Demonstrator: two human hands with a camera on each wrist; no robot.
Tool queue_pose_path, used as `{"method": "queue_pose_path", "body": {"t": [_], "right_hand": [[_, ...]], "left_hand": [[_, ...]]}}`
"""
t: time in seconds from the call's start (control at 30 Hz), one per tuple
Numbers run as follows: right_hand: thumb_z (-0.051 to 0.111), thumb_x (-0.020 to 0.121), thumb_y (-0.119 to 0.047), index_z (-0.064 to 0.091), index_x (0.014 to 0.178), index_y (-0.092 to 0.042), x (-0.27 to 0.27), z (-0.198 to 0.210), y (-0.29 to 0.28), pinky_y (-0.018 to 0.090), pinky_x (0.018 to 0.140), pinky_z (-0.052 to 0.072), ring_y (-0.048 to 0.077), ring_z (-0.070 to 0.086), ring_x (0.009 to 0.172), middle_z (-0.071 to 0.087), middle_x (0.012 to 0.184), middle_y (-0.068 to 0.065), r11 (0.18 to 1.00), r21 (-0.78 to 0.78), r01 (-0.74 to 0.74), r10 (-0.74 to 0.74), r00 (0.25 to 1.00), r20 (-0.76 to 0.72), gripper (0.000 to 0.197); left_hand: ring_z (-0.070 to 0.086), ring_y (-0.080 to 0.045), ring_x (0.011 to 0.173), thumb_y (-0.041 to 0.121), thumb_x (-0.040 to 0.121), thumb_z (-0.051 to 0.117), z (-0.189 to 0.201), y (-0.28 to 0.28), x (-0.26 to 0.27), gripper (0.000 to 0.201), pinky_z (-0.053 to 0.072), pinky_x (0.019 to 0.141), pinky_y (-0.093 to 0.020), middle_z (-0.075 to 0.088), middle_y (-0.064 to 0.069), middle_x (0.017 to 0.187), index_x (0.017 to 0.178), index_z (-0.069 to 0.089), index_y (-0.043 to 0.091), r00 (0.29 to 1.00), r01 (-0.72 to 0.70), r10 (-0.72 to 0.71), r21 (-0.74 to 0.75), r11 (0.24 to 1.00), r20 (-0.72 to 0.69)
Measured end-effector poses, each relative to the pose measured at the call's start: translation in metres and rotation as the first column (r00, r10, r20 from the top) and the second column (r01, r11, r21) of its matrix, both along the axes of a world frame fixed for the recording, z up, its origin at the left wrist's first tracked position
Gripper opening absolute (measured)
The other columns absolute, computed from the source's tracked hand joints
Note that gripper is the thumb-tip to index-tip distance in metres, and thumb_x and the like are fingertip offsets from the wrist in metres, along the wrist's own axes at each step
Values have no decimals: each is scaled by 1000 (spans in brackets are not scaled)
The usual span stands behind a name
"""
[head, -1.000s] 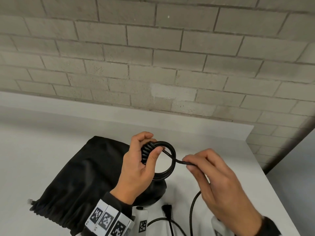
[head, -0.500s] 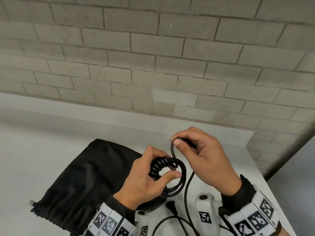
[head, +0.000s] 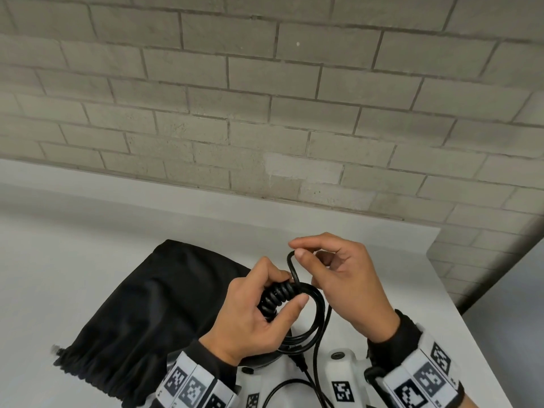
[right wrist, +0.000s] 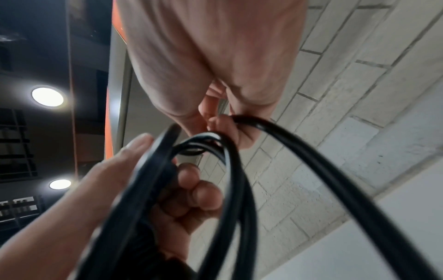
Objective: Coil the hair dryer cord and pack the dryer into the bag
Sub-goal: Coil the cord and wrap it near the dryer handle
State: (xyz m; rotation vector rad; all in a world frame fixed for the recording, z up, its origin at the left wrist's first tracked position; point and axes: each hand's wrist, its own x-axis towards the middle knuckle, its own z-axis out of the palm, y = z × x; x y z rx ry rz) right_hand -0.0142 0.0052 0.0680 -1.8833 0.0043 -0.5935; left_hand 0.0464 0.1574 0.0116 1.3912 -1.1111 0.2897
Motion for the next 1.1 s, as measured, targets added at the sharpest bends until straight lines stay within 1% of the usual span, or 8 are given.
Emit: {"method": "queue_pose_path", "body": {"t": [0.13, 0.23, 0.3, 0.37, 0.53, 0.7, 0.93, 1.1], "right_hand": [[66, 90, -14, 76, 92, -27, -3, -12, 3, 43, 67, 51, 36, 59, 69, 73, 90, -5, 1000, 8, -23, 24, 998, -61, 16], [61, 92, -32, 74, 99, -23, -11, -18, 1, 31, 67, 49, 18, 62, 73, 73, 92, -3, 989, 79, -124, 129, 989, -68, 16], [64, 86, -48, 70, 108, -17, -18, -23, -1, 23, 67, 47, 10, 60, 74, 71, 90, -3, 961, 131, -245, 255, 964, -68, 38], [73, 80, -43, 66, 113, -16, -24, -28, -1, 20, 67, 47, 6, 59, 72, 69, 90, -8, 942, 139, -306, 319, 944, -83, 43], [74, 82, -31, 70, 97, -21, -27, -34, 1, 34, 76, 55, 21, 66, 83, 72, 91, 4, 977, 88, -193, 199, 977, -73, 18], [68, 84, -42, 66, 78, -15, -27, -36, 0, 30, 61, 43, 22, 51, 63, 58, 67, 4, 988, -4, -153, 153, 986, -69, 28], [63, 85, -46, 61, 79, -23, -30, -39, 3, 25, 66, 43, 17, 50, 68, 55, 71, 0, 987, -46, -153, 150, 987, -63, 23], [73, 79, -37, 60, 77, -27, -32, -35, 4, 24, 67, 46, 9, 51, 67, 56, 71, -7, 974, -23, -224, 223, 974, -52, 17]], "left_hand": [[64, -31, 52, 37, 92, 66, -2, 2, 0, 28, 48, 45, -45, 68, -10, 68, 93, 47, 16, 1000, -14, 14, 14, 1000, -19], [67, -15, 54, 42, 94, 61, 0, 4, -2, 31, 51, 46, -34, 72, 1, 74, 94, 47, 15, 1000, -15, 15, 14, 1000, -27], [63, -2, 53, 44, 95, 59, 1, 4, -2, 34, 47, 47, -19, 71, 13, 76, 94, 47, 12, 999, -15, 16, 6, 1000, -46], [64, -1, 54, 44, 95, 57, 1, 5, -1, 34, 46, 47, -18, 69, 18, 74, 97, 48, 12, 999, -20, 21, 11, 1000, -46], [54, -11, 44, 50, 94, 56, 1, 4, -3, 31, 43, 42, -26, 61, 3, 65, 105, 47, 22, 998, -41, 43, 34, 999, -52], [52, -12, 45, 50, 96, 51, 4, 4, -2, 31, 45, 44, -28, 57, 3, 67, 120, 43, 32, 998, -54, 56, 72, 996, -34], [60, -10, 59, 47, 98, 49, 9, 4, -1, 26, 49, 55, -21, 61, 8, 81, 113, 54, 26, 994, -108, 111, 125, 986, -15], [65, -8, 97, 38, 97, 54, 13, 7, 3, 28, 47, 84, -16, 65, 14, 105, 110, 64, 15, 988, -155, 150, 156, 976, 44]]}}
